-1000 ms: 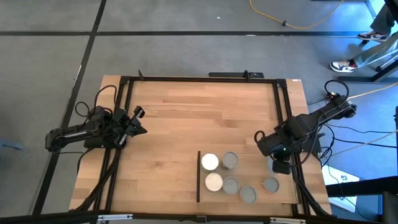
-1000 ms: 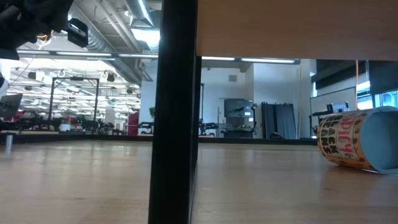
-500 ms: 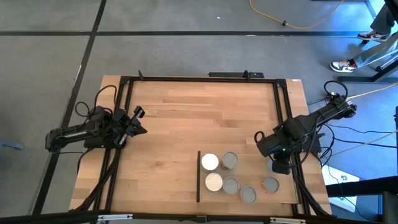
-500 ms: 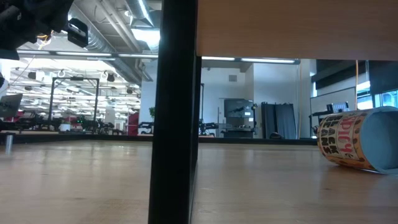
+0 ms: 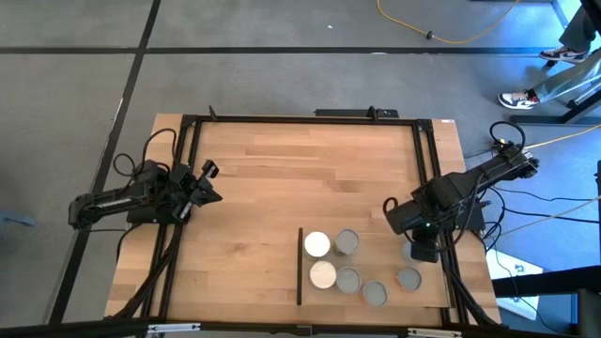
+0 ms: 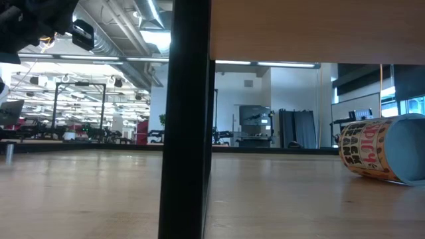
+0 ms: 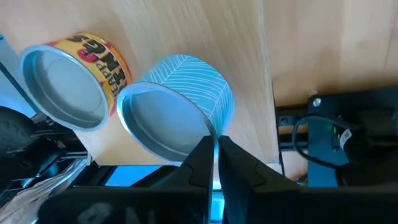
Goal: Pick and place cans onto a shelf
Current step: Adjust the tuna can on the shelf, then adjust the canned orange on the shelf
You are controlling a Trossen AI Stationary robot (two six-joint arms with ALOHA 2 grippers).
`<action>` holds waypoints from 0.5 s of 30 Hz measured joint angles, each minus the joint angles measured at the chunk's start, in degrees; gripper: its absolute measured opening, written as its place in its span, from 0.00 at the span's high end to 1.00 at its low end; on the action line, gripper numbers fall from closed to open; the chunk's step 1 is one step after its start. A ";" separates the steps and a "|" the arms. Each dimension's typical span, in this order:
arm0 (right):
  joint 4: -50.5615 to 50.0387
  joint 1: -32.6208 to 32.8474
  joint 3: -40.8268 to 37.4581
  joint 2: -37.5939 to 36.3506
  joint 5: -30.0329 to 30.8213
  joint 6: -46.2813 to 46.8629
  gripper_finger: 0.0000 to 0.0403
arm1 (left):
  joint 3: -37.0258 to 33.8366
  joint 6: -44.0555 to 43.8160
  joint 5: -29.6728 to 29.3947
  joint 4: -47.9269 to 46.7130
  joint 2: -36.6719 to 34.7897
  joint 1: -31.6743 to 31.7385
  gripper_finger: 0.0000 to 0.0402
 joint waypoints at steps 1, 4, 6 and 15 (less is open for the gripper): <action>0.37 0.00 0.00 0.00 0.24 -0.71 0.94 | 0.00 0.00 0.00 0.01 0.01 -0.01 1.00; 1.13 0.00 0.00 0.00 1.94 -1.27 0.93 | 0.00 0.00 0.00 -0.02 -0.01 -0.02 1.00; 1.40 -0.02 0.00 0.00 2.92 -1.22 0.92 | -0.01 0.00 0.00 0.00 0.00 -0.01 1.00; 1.37 -0.02 0.00 0.00 2.28 1.50 0.89 | 0.00 0.00 0.00 -0.01 0.02 0.01 1.00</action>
